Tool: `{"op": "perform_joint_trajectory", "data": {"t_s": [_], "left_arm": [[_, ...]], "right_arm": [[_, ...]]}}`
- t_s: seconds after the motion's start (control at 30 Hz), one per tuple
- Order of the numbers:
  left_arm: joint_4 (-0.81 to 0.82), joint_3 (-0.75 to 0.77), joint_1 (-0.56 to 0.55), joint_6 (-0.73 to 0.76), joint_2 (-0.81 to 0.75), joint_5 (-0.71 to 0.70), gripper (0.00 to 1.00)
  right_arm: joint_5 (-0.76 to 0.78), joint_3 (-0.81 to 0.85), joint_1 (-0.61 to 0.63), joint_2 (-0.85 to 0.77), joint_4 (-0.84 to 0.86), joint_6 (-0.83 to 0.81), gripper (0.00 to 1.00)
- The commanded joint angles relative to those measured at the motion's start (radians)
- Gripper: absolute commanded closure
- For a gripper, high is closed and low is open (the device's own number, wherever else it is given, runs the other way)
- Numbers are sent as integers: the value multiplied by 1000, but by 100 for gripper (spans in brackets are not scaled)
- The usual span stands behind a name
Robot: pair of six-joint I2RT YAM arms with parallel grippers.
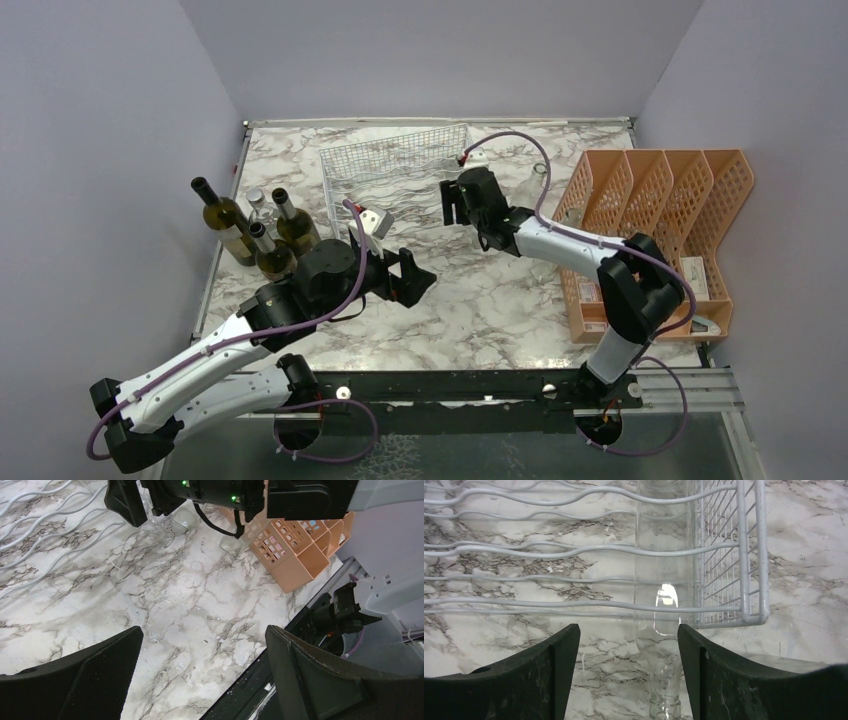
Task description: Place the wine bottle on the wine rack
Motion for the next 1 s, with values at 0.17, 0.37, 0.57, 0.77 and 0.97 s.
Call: {"op": "perform_joint_trajectory", "data": {"t_s": [0.17, 0.37, 0.57, 0.77, 0.97], "left_arm": [[-15, 26, -1, 40, -20, -26, 1], [-15, 39, -1, 54, -22, -39, 1], [-11, 38, -1, 66, -24, -24, 1], [-9, 32, -1, 67, -33, -27, 1], [-8, 29, -1, 57, -32, -43, 1]], "right_arm": [[-28, 35, 18, -217, -102, -19, 27], [61, 85, 18, -341, -172, -56, 26], [250, 143, 17, -389, -239, -132, 17], [370, 163, -9, -390, -231, -204, 10], [350, 102, -75, -414, -231, -158, 10]]}}
